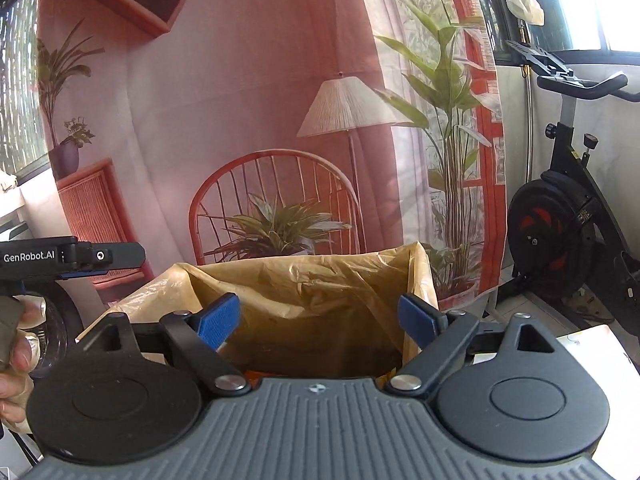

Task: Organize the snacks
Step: 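Lift both chip bags and release them into the box with both tools, then grasp the bread cake package with the left tool while the right tool grasps the green-red noodle bag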

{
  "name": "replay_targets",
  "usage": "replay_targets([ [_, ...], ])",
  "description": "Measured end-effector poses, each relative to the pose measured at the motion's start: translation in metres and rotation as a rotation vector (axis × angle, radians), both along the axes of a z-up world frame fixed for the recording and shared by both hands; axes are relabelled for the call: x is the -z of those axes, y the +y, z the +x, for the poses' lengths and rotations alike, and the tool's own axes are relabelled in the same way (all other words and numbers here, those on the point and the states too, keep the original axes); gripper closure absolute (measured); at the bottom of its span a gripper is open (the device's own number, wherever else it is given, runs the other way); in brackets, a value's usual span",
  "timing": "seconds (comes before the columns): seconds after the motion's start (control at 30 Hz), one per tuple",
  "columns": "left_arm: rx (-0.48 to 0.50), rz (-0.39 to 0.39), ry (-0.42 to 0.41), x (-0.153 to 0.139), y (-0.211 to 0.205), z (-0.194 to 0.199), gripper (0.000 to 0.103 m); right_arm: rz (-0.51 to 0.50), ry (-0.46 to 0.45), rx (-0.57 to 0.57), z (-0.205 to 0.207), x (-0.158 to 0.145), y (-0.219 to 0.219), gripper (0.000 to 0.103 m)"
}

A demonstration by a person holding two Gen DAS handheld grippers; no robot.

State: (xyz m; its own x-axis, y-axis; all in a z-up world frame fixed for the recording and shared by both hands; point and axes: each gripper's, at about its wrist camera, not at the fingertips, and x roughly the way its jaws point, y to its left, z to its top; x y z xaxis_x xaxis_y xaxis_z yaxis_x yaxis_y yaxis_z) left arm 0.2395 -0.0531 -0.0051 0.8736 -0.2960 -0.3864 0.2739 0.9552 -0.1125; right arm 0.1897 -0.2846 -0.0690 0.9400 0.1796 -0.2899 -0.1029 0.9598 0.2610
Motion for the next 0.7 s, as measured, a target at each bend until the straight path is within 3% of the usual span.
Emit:
replay_targets([
  [0.2, -0.029, 0.056, -0.061, -0.009, 0.018, -0.049, 0.020, 0.042, -0.051, -0.039, -0.033, 0.007, 0.001, 0.007],
  [0.27, -0.041, 0.091, -0.078, -0.009, 0.022, -0.065, 0.020, 0.057, -0.102, -0.054, -0.048, 0.011, 0.003, 0.000],
  [0.37, -0.055, 0.160, -0.092, -0.004, 0.028, -0.087, 0.020, 0.050, -0.143, -0.057, -0.064, 0.017, 0.006, 0.000],
  [0.7, -0.113, 0.162, 0.007, 0.051, 0.057, -0.128, 0.021, 0.036, -0.094, -0.043, -0.095, 0.055, 0.009, 0.000],
])
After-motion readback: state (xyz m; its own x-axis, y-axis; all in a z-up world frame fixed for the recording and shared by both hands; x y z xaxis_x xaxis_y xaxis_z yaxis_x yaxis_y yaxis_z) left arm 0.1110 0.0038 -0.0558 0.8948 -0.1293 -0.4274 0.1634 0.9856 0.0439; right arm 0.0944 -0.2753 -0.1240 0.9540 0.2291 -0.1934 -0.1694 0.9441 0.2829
